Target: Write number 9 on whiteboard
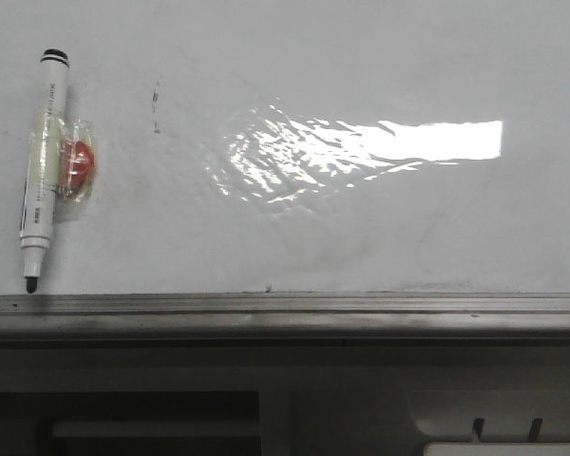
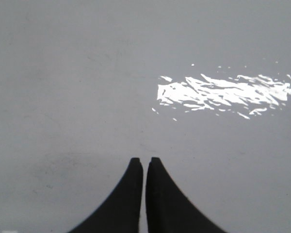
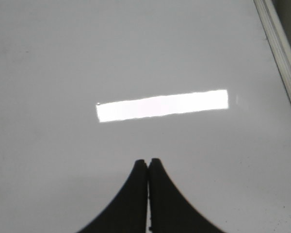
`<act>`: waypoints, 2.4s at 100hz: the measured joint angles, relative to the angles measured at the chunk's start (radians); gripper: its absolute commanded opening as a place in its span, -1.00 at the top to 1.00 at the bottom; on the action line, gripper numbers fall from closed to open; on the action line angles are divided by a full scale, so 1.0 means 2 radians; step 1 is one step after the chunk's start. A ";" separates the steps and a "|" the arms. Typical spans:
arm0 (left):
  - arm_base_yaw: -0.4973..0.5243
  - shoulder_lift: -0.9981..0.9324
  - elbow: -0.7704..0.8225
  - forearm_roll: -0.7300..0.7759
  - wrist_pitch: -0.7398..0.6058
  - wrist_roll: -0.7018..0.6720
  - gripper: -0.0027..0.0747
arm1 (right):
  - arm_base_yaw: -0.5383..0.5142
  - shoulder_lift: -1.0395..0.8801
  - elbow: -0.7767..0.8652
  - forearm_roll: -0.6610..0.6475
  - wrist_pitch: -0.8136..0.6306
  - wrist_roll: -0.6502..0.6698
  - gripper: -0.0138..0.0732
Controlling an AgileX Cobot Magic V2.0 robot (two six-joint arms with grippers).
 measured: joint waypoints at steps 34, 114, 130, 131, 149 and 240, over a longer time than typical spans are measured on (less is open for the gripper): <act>0.000 0.010 -0.071 -0.016 0.095 0.000 0.98 | 0.018 0.036 -0.068 0.053 0.121 0.001 0.84; -0.019 0.116 -0.102 -0.025 -0.003 0.000 0.00 | 0.020 0.143 -0.118 0.104 0.152 0.002 0.84; -0.089 0.173 -0.102 -0.013 -0.053 0.000 0.00 | 0.020 0.143 -0.118 0.105 0.152 0.002 0.84; -0.093 0.179 -0.102 -0.011 -0.058 0.000 0.00 | 0.020 0.143 -0.118 0.105 0.152 0.002 0.84; -0.217 0.259 -0.102 -0.002 -0.083 0.000 0.00 | 0.020 0.143 -0.118 0.105 0.152 0.002 0.84; -0.368 0.516 -0.102 -0.116 -0.242 -0.003 0.14 | 0.020 0.143 -0.114 0.114 0.154 0.002 0.84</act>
